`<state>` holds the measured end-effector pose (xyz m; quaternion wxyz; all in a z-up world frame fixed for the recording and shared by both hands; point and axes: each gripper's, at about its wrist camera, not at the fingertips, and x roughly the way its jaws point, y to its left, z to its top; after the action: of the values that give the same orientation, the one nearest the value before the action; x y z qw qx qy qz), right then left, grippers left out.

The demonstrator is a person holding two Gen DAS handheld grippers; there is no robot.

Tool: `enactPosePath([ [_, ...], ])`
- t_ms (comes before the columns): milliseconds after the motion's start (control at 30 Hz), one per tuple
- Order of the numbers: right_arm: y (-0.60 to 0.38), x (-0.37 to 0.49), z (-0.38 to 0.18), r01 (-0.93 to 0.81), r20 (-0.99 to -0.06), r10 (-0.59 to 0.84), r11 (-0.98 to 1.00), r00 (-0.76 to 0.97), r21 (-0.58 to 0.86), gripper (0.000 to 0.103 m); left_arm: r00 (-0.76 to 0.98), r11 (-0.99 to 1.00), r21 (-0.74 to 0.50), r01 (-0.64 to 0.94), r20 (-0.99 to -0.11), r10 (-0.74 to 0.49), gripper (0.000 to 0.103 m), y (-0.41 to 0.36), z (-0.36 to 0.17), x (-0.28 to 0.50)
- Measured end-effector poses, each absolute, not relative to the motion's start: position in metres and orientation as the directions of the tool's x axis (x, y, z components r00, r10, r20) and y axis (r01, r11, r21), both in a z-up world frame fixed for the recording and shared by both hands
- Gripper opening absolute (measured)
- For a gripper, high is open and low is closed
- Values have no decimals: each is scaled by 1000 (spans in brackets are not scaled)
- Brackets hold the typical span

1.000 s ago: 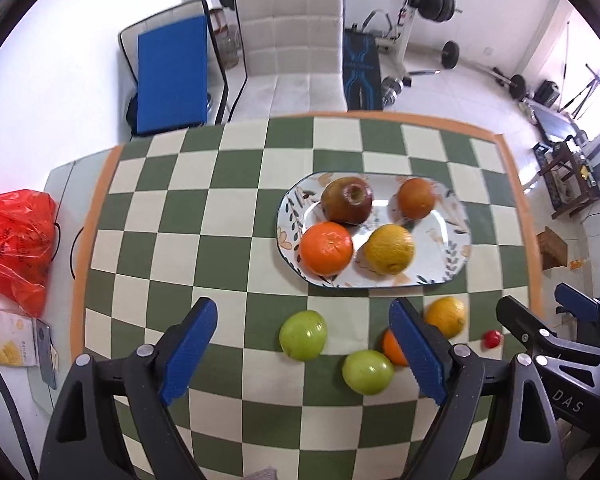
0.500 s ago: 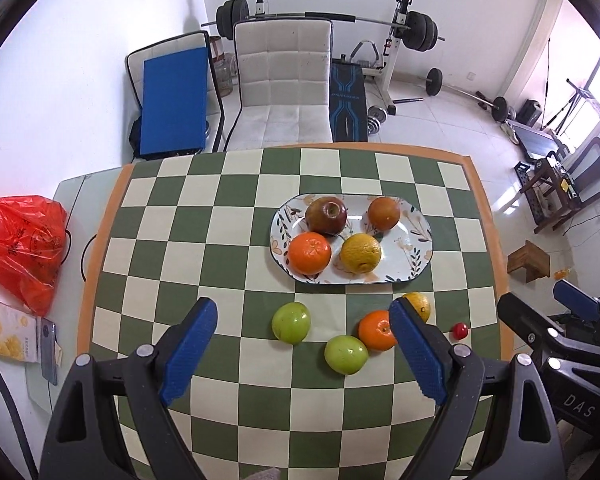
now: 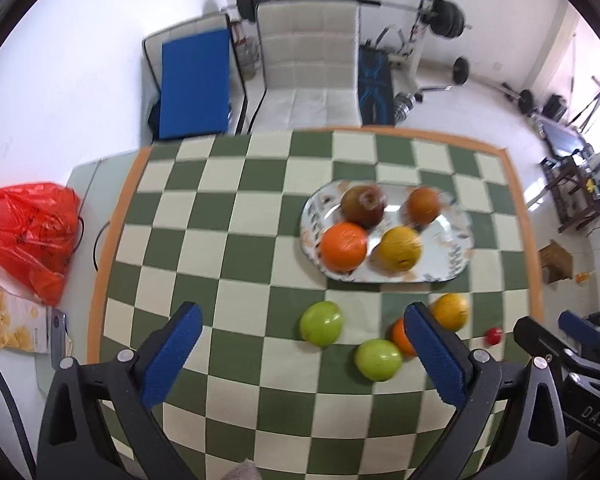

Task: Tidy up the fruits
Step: 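Lift both tools back from the plate, then grasp the green apple with the left tool while the right tool grasps an orange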

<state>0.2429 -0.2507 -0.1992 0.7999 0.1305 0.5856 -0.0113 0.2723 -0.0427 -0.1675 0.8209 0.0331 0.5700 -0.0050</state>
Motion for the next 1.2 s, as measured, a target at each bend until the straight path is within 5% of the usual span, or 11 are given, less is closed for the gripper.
enactPosePath([
  [400, -248, 277, -400, 419, -941, 338, 858, -25, 297, 94, 42, 996, 84, 1, -996, 84, 103, -27, -297, 309],
  [500, -241, 280, -423, 422, -941, 332, 864, -67, 275, 89, -17, 997, 79, 11, -997, 79, 103, -30, -322, 315],
  [567, -237, 279, -438, 432, -932, 352, 856, -86, 284, 66, -47, 997, 72, 41, -996, 74, 103, -34, -336, 318],
  [833, -239, 257, -437, 399, -936, 331, 879, -117, 261, 66, -89, 978, 32, 208, -995, 52, 103, -61, -365, 320],
  [867, -241, 252, -437, 397, -938, 324, 882, -122, 254, 66, -86, 974, 31, 225, -995, 51, 100, -64, -367, 320],
  [933, -243, 243, -436, 391, -942, 309, 889, -133, 236, 66, -77, 966, 32, 258, -996, 53, 62, -70, -372, 318],
  [967, -245, 239, -437, 391, -943, 305, 891, -136, 231, 66, -86, 963, 18, 267, -995, 43, 54, -73, -374, 317],
  [1200, -239, 209, -432, 332, -941, 295, 915, -164, 229, 66, -114, 980, -1, 198, -993, 22, 52, -55, -370, 267],
])
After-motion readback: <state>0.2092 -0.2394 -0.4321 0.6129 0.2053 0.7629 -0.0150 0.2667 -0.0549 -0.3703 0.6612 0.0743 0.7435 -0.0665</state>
